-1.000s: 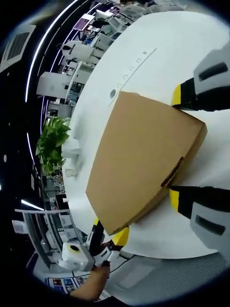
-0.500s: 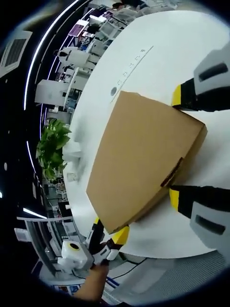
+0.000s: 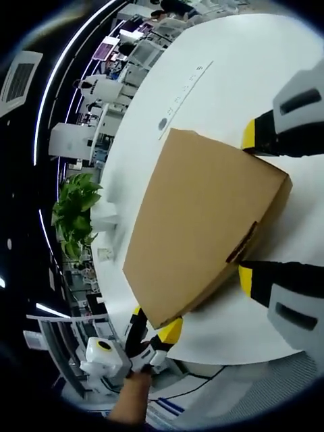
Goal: Operate the shoe box by opening the lid, removing the specified soft item, and placing it in the target area until the item is outside and the box remains undamaged.
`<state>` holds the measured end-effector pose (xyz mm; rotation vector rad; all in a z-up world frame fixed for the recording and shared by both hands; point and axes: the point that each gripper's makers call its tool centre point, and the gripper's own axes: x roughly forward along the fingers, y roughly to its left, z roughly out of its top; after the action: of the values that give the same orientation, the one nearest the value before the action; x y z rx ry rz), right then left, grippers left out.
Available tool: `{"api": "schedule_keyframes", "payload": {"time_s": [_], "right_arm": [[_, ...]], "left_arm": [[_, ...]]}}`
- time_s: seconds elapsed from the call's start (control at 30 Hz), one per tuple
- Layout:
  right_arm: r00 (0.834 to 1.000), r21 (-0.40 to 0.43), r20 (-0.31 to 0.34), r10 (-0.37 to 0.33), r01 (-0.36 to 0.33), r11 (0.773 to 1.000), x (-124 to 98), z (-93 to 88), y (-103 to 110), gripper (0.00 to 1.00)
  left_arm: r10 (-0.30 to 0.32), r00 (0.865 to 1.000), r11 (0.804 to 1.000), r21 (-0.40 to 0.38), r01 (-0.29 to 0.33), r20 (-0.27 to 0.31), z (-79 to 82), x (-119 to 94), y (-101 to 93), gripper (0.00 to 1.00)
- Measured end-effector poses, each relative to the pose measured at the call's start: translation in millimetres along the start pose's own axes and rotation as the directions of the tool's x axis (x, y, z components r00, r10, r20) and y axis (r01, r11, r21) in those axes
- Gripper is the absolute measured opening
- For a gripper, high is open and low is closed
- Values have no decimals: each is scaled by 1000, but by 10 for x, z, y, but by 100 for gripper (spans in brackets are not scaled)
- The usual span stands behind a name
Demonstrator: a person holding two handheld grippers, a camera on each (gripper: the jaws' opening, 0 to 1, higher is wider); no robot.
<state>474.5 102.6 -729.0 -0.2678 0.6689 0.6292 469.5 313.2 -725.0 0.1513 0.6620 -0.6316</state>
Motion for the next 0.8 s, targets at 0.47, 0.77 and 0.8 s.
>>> {"api": "schedule_keyframes", "payload": {"time_s": [0.47, 0.77, 0.8], "right_arm": [[998, 49, 12, -62, 62, 997, 132, 136, 287, 60], [995, 82, -4, -100, 100, 992, 197, 187, 378, 60], [995, 83, -3, -102, 102, 991, 203, 191, 387, 60]], "left_arm": [[-23, 997, 997, 69, 27, -71, -36, -93, 284, 66], [-21, 994, 994, 103, 32, -109, -27, -92, 387, 67], [-22, 993, 994, 107, 34, -113, -23, -89, 404, 67]]}}
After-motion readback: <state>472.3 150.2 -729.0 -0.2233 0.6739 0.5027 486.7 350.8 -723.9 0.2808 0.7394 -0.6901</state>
